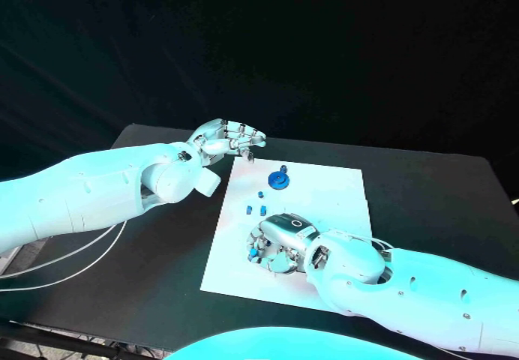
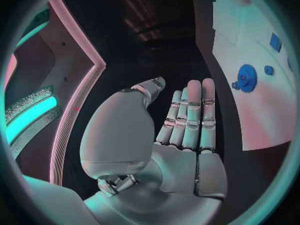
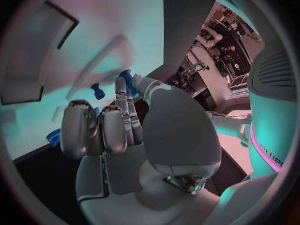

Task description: Assemble the parts on the task board

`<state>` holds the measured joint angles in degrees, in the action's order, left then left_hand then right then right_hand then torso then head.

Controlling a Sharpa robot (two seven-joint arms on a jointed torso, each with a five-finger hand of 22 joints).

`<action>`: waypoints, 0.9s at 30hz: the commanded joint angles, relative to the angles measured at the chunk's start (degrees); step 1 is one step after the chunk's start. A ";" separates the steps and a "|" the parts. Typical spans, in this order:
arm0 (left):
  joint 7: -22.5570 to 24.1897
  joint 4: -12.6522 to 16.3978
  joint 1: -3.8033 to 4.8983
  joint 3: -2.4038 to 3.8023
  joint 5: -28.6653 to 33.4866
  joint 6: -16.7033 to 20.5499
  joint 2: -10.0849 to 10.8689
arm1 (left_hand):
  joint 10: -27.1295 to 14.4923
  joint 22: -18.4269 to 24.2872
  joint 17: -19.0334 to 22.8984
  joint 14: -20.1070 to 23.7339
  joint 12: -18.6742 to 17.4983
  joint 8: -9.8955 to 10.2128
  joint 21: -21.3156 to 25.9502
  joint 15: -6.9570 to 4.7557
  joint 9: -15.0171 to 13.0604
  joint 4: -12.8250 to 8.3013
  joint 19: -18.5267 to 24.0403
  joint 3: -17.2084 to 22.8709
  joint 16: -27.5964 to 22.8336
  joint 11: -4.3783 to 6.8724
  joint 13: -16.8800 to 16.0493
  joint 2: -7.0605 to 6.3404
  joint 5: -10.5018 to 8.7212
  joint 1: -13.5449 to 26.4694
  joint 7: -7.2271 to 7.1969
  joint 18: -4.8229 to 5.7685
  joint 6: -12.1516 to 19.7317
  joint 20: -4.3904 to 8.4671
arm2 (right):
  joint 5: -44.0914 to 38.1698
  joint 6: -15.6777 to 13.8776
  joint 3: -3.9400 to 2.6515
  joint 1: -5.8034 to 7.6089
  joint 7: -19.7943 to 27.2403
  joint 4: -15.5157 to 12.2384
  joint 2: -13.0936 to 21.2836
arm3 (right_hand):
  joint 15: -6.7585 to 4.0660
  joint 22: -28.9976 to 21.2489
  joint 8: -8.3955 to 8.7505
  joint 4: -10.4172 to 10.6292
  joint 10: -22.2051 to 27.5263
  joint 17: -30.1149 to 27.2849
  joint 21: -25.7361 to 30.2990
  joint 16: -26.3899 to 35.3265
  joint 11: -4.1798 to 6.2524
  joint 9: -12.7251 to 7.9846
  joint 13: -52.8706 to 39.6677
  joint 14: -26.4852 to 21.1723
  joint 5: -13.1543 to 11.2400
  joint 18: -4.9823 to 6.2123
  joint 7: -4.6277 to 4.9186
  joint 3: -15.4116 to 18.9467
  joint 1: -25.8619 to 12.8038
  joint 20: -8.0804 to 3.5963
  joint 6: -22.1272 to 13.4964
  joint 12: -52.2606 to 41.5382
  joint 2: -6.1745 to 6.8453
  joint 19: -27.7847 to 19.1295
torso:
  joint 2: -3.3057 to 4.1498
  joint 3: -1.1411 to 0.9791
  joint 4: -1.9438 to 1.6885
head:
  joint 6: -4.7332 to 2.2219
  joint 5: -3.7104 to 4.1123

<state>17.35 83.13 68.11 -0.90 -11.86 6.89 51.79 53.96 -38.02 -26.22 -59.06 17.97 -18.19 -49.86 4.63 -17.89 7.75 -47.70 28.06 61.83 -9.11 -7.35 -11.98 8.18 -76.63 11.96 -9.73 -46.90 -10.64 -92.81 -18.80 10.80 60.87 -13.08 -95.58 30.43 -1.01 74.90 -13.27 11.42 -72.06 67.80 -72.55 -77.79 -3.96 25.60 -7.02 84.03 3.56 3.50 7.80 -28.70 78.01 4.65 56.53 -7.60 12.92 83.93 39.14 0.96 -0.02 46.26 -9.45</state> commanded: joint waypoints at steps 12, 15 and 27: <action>-0.01 0.38 0.04 0.03 -0.10 -0.59 0.37 | -0.55 0.06 -0.05 0.15 0.35 -0.14 0.35 0.32 -0.08 0.12 -0.44 -0.33 0.19 -0.06 -0.05 0.16 0.00 0.46 1.13 -0.80 0.52 -0.08 | -0.75 -0.94 0.13 -0.14 -1.24 -0.35 1.19 | 0.48 10.60 2.65 0.57 2.47 -0.39 0.96 -0.23 0.02 -1.35 -1.02 1.48 -0.10 -0.13 0.16 2.37 -1.84 0.71 -3.67 -0.10 2.12 -0.11 | -0.03 0.03 0.00 | -0.02 -0.01; -0.01 0.39 0.04 0.03 -0.09 -0.67 0.43 | -0.61 0.11 -0.05 0.20 0.37 -0.17 0.43 0.31 -0.10 0.15 -0.46 -0.36 0.17 -0.06 -0.07 0.22 0.01 0.39 1.11 -0.79 0.50 -0.08 | -0.78 -2.66 0.13 -0.14 -1.37 -0.91 1.83 | 0.49 10.59 3.01 0.57 2.93 -0.46 0.99 -0.19 0.04 -1.51 -1.23 1.45 -0.08 -0.12 0.25 2.75 -1.78 0.74 -4.27 -0.29 2.22 -0.12 | -0.04 0.00 0.01 | -0.09 0.03; 0.00 0.26 0.03 0.03 -0.04 -0.94 0.49 | -0.64 0.14 -0.05 0.23 0.38 -0.18 0.48 0.32 -0.11 0.17 -0.47 -0.39 0.16 -0.06 -0.08 0.24 0.01 0.35 1.12 -0.79 0.51 -0.08 | 3.57 -11.39 -0.05 0.99 2.47 -5.80 6.87 | -0.25 10.79 4.57 0.34 1.91 -0.28 0.20 -0.40 0.99 -2.14 -3.90 1.54 0.53 -0.23 -0.18 4.56 -0.03 0.21 -7.29 -4.30 1.10 0.21 | -0.09 -0.03 0.05 | -0.52 0.51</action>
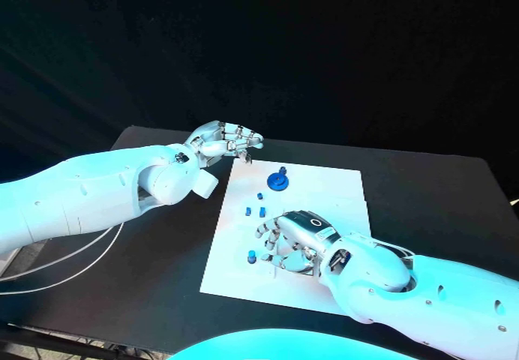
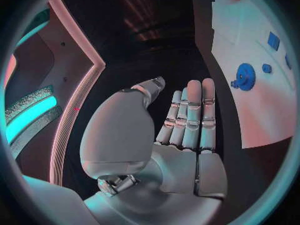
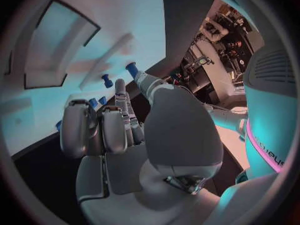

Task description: Assemble the parts on the task board

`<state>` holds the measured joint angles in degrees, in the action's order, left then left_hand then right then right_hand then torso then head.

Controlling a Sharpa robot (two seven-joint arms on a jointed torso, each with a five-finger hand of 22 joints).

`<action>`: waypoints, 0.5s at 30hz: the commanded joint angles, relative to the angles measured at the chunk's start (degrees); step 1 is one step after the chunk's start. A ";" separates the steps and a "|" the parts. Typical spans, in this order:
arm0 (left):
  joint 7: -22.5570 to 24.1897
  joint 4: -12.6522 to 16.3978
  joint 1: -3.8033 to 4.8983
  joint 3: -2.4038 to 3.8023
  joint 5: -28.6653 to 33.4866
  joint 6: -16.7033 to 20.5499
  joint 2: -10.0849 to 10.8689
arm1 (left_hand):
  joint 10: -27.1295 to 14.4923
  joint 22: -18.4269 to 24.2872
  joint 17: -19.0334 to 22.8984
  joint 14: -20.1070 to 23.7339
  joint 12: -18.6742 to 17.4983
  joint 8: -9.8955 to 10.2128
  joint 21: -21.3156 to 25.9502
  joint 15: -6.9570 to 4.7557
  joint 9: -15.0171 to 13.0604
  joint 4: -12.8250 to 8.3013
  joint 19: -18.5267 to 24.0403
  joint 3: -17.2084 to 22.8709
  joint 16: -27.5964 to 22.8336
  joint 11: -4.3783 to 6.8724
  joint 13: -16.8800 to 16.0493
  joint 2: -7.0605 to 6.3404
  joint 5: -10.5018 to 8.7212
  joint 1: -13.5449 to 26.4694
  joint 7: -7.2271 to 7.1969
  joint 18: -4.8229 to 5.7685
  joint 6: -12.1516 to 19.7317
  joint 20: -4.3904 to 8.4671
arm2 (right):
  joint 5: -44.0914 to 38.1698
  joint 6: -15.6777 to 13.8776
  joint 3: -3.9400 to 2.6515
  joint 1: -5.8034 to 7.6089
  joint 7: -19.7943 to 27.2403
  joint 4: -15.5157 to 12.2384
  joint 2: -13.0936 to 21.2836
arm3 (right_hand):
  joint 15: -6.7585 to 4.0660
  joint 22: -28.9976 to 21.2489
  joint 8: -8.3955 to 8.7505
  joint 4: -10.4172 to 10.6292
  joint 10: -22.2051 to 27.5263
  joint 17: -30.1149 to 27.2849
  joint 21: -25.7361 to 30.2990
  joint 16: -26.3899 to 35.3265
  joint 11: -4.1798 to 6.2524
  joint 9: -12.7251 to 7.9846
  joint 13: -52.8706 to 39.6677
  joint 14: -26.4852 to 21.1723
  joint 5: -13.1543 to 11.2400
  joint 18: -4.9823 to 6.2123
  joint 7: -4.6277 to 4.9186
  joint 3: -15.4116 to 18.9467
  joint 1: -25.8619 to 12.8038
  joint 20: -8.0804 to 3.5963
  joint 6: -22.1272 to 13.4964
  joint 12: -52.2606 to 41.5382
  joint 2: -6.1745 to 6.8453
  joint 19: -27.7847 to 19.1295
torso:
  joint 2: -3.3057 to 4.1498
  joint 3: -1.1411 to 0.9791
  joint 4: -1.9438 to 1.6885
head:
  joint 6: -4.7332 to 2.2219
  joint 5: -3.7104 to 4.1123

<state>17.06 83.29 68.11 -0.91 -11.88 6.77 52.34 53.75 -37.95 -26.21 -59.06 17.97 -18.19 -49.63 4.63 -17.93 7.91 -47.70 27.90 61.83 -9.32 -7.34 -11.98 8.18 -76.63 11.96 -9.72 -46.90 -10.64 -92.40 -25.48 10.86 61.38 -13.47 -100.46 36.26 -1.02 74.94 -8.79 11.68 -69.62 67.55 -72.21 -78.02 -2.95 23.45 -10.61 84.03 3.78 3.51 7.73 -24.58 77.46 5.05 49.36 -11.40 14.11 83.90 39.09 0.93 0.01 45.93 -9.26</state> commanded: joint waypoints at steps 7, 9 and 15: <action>0.95 0.24 0.03 0.01 -0.02 -0.91 0.05 | -0.46 0.11 -0.06 0.26 0.40 -0.20 0.29 0.32 -0.07 0.02 -0.48 -0.25 0.16 0.15 -0.10 0.26 0.02 0.31 1.12 -0.80 0.51 -0.08 | 17.94 -2.28 -0.42 3.86 5.24 -4.54 9.48 | -0.10 10.30 -3.57 1.67 -3.09 -0.47 1.73 0.09 -0.17 1.15 -4.05 1.42 0.87 0.07 0.09 1.19 -0.39 -0.10 6.58 -5.57 -0.50 -0.43 | -0.18 0.14 0.14 | -0.57 2.23; 1.06 0.24 0.03 -0.01 -0.01 -0.91 0.06 | -0.46 0.11 -0.06 0.26 0.40 -0.20 0.29 0.32 -0.07 0.02 -0.48 -0.25 0.16 0.15 -0.10 0.26 0.02 0.31 1.12 -0.80 0.51 -0.08 | 21.16 -1.02 -0.44 4.64 5.25 -5.27 12.13 | -0.68 10.43 -4.91 2.37 -4.39 -0.45 1.26 0.06 0.57 1.70 -7.06 1.47 2.35 0.00 -0.63 2.34 -1.21 -0.53 7.46 -9.06 -0.29 -0.25 | -0.20 0.13 0.18 | -0.68 2.65; 1.29 0.27 0.02 -0.10 0.01 -0.87 0.11 | -0.47 0.12 -0.05 0.28 0.41 -0.21 0.32 0.31 -0.08 0.02 -0.49 -0.25 0.15 0.16 -0.11 0.28 0.03 0.26 1.11 -0.79 0.50 -0.08 | 24.94 3.61 -0.46 5.63 2.48 -7.09 19.00 | -1.56 12.03 -18.11 4.86 -8.94 11.35 -5.53 -6.70 1.66 11.37 -62.10 3.77 9.55 -1.22 -2.02 9.05 -4.36 -1.48 2.04 -63.14 -2.88 1.99 | -0.30 0.06 0.28 | -0.58 4.17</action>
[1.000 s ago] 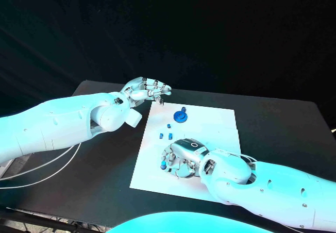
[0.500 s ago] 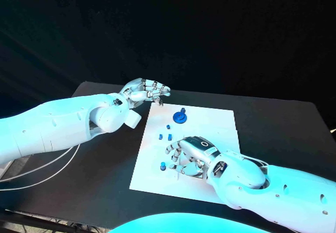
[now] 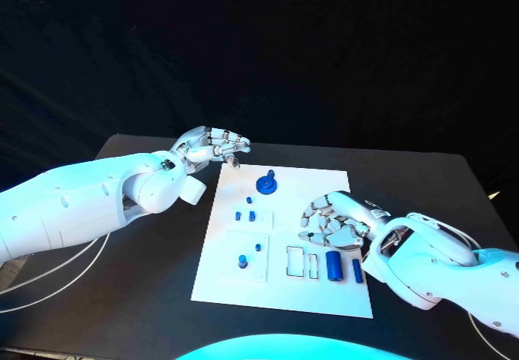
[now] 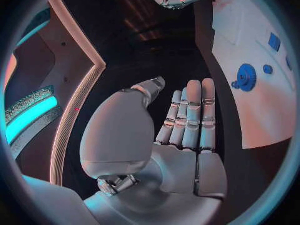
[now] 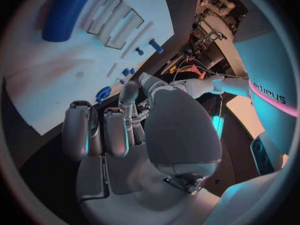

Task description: Assemble the parts on the task board

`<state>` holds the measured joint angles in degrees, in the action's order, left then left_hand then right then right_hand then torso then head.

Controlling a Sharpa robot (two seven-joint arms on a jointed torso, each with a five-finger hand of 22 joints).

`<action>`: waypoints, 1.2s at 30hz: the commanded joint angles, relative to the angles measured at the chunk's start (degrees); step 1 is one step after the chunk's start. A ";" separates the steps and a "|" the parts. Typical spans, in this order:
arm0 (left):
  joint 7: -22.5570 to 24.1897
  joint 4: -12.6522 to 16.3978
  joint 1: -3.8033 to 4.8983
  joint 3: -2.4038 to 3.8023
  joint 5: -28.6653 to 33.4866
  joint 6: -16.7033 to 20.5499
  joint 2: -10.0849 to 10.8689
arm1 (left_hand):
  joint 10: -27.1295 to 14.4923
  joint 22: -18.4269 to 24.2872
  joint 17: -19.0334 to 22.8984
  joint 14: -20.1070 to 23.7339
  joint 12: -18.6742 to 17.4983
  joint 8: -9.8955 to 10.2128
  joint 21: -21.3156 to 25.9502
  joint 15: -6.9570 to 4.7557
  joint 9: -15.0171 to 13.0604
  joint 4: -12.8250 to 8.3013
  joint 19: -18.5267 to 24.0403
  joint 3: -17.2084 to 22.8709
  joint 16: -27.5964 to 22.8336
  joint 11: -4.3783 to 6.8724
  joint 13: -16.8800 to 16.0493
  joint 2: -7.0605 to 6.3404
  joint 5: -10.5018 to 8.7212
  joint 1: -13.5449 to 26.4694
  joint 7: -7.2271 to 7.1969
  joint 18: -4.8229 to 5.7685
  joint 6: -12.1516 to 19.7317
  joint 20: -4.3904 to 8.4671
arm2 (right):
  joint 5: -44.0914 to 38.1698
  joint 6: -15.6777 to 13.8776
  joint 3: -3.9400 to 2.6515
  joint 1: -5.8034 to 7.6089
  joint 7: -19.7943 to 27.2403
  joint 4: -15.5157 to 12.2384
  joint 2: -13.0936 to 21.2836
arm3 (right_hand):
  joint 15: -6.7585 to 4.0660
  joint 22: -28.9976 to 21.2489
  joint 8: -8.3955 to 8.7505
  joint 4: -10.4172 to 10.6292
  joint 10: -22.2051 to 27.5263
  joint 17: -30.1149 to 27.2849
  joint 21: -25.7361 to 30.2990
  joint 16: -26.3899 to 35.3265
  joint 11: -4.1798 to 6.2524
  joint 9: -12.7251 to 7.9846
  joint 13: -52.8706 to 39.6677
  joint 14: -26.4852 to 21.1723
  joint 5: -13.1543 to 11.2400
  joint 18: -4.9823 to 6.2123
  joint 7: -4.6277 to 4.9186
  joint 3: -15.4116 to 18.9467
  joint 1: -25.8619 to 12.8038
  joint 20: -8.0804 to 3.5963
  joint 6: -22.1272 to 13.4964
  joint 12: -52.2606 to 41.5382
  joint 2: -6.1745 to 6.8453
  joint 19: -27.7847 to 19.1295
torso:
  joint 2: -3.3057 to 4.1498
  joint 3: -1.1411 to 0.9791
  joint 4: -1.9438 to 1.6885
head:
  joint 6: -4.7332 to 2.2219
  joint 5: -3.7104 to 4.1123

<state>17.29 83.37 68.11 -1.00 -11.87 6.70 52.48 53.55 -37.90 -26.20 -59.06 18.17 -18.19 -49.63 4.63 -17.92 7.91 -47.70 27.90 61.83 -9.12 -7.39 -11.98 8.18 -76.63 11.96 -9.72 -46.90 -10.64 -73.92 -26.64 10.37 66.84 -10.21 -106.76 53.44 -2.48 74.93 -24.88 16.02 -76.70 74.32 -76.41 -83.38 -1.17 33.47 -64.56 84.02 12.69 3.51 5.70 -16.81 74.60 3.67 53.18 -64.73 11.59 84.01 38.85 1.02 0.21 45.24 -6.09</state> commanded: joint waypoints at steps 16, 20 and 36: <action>1.89 0.70 -0.17 -0.18 0.18 -0.39 0.03 | -0.27 0.07 -0.06 0.28 0.20 -0.21 0.32 0.32 -0.09 0.02 -0.49 -0.25 0.15 -0.05 -0.06 0.28 0.03 0.26 1.11 -0.80 0.50 -0.08 | 3.10 7.47 0.53 -1.24 -11.09 -3.37 10.87 | 0.15 13.28 -2.83 0.79 -3.21 8.29 -6.55 -3.33 -0.33 0.82 -12.11 4.46 -2.01 -2.14 0.15 9.83 -6.72 0.15 -3.18 -12.87 -1.68 3.57 | -0.26 0.09 0.17 | 0.63 4.58; 1.91 0.73 -0.19 -0.19 0.21 -0.40 0.05 | -0.27 0.07 -0.06 0.28 0.20 -0.21 0.32 0.32 -0.09 0.02 -0.49 -0.25 0.15 -0.05 -0.06 0.28 0.03 0.26 1.11 -0.80 0.50 -0.08 | 2.17 7.42 0.65 -2.23 -13.27 -3.40 10.88 | 0.06 13.42 -3.11 0.84 -3.46 8.57 -7.19 -3.48 -0.19 0.50 -12.51 4.50 -3.64 -2.25 -0.02 14.12 -7.46 0.09 -2.76 -12.96 -3.30 3.74 | -0.23 0.09 0.12 | 0.72 4.59; 1.70 0.84 -0.22 -0.20 0.04 -0.51 0.34 | -0.27 0.07 -0.06 0.28 0.20 -0.21 0.32 0.32 -0.09 0.02 -0.49 -0.25 0.15 -0.05 -0.06 0.28 0.03 0.26 1.11 -0.80 0.50 -0.08 | -0.93 6.06 0.83 -5.24 -16.75 -1.82 7.69 | -0.14 13.61 -3.89 0.92 -4.00 8.89 -8.04 -3.62 0.07 0.16 -13.23 4.56 -5.14 -2.39 -0.35 20.89 -8.30 -0.03 -1.86 -13.18 -5.30 3.97 | -0.22 0.08 0.16 | 0.76 4.41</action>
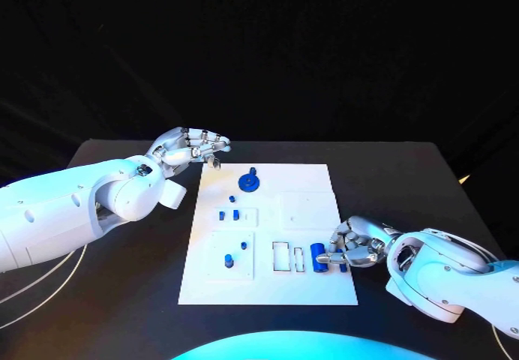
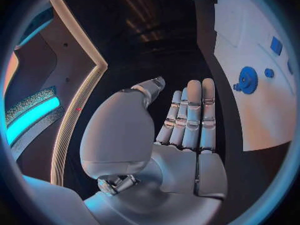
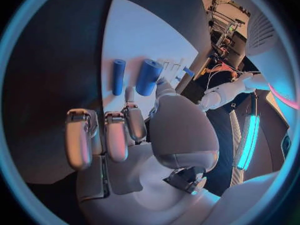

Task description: Assemble the parts on the task board

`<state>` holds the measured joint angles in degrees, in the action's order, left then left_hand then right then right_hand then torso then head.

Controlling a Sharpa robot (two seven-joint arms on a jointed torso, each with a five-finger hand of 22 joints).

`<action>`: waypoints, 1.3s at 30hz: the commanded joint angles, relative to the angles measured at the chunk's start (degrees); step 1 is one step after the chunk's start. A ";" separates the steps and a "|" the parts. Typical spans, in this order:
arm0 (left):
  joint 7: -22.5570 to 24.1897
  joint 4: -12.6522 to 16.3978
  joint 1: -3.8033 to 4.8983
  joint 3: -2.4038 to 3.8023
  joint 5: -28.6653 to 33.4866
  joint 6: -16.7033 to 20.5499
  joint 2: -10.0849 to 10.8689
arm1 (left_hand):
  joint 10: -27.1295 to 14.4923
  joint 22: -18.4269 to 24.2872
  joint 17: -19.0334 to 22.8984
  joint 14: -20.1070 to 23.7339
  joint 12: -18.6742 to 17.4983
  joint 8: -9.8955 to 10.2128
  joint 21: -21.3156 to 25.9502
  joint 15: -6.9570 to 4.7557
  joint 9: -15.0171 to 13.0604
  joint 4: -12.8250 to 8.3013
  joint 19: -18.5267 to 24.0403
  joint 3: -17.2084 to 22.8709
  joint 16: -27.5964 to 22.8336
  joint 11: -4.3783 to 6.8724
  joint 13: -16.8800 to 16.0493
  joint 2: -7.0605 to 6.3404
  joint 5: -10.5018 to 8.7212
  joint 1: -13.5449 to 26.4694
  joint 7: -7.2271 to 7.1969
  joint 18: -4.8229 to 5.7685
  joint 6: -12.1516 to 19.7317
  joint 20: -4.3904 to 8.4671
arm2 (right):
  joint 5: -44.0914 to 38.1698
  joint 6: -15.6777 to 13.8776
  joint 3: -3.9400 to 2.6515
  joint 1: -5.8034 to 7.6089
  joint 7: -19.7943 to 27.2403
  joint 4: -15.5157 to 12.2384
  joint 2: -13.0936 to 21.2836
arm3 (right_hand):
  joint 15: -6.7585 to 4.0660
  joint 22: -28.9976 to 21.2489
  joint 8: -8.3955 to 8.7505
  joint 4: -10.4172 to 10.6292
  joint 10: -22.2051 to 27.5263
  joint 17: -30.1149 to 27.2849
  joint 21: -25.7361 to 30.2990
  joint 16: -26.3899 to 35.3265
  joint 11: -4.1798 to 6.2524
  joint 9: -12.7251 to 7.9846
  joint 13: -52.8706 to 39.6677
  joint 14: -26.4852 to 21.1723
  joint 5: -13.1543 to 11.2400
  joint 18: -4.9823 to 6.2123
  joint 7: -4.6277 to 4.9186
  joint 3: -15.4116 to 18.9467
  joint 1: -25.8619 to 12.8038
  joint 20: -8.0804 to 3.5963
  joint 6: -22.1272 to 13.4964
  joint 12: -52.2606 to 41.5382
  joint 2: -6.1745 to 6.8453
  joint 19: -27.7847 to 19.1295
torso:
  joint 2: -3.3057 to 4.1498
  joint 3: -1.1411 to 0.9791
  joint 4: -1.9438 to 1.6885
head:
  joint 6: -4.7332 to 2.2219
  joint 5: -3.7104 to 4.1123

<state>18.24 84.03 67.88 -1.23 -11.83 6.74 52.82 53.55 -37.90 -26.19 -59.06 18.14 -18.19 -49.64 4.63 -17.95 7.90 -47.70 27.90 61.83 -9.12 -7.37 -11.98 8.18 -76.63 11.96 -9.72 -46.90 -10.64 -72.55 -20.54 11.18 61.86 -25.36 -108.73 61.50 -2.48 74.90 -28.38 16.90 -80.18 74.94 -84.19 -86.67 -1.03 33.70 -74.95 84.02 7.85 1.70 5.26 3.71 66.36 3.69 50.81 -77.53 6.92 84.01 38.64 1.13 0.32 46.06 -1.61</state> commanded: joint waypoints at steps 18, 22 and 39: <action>0.46 0.07 0.00 0.02 -0.08 -0.86 0.18 | -0.37 0.25 -0.07 0.43 0.36 -0.28 0.58 0.33 -0.12 0.15 -0.55 -0.47 0.13 -0.07 -0.16 0.33 0.02 0.11 1.14 -0.79 0.52 -0.09 | -3.40 2.34 0.03 -0.85 -2.48 1.35 -3.14 | -0.44 13.73 -0.24 -0.33 -0.99 8.63 -0.68 -0.48 0.25 -0.97 -3.33 4.63 3.32 -0.65 -0.22 1.49 6.54 -0.33 1.28 -0.40 -2.78 4.07 | -0.02 -0.02 0.02 | -0.24 -0.35; 0.44 0.08 0.00 0.01 -0.08 -0.86 0.20 | -0.37 0.25 -0.07 0.43 0.36 -0.28 0.58 0.33 -0.12 0.15 -0.55 -0.47 0.13 -0.07 -0.16 0.33 0.02 0.11 1.14 -0.79 0.52 -0.09 | -3.48 2.09 0.04 -0.85 -2.77 1.49 -3.39 | -0.55 13.77 0.15 -0.47 -1.23 8.81 -0.88 -0.55 0.40 -1.64 -3.61 4.67 4.01 -0.69 -0.39 0.79 10.25 -0.41 1.92 -0.48 -3.95 4.13 | -0.05 0.02 0.06 | -0.34 -0.40; 0.29 -0.04 0.00 0.01 -0.09 -0.80 0.24 | -0.45 0.33 -0.08 0.48 0.40 -0.30 0.69 0.35 -0.14 0.22 -0.59 -0.55 0.13 -0.08 -0.20 0.37 0.03 0.04 1.15 -0.79 0.55 -0.10 | 1.84 -5.43 -0.05 1.43 -1.55 -1.68 -2.35 | -1.36 14.30 0.58 -0.11 -3.01 9.59 -2.88 -0.91 1.40 -3.01 -5.39 4.85 7.82 -1.09 -1.51 -0.61 10.92 -1.09 5.07 -2.07 -6.44 4.87 | -0.05 0.02 0.08 | -0.73 -0.38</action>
<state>18.11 83.92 67.86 -1.26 -11.87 6.69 53.15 53.55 -37.62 -26.18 -58.77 18.35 -18.19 -49.20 4.93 -18.00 8.14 -47.91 27.67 61.83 -9.12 -7.48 -11.98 8.18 -76.63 11.96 -9.72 -46.90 -10.85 -73.19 -24.15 11.13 63.12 -27.12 -109.96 59.14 -3.30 74.93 -27.59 16.84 -82.72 74.91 -86.87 -87.34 0.32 30.65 -74.92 84.03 15.41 1.71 5.49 3.45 76.80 2.87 53.68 -79.33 2.28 84.01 38.57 1.12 0.40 45.36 -2.11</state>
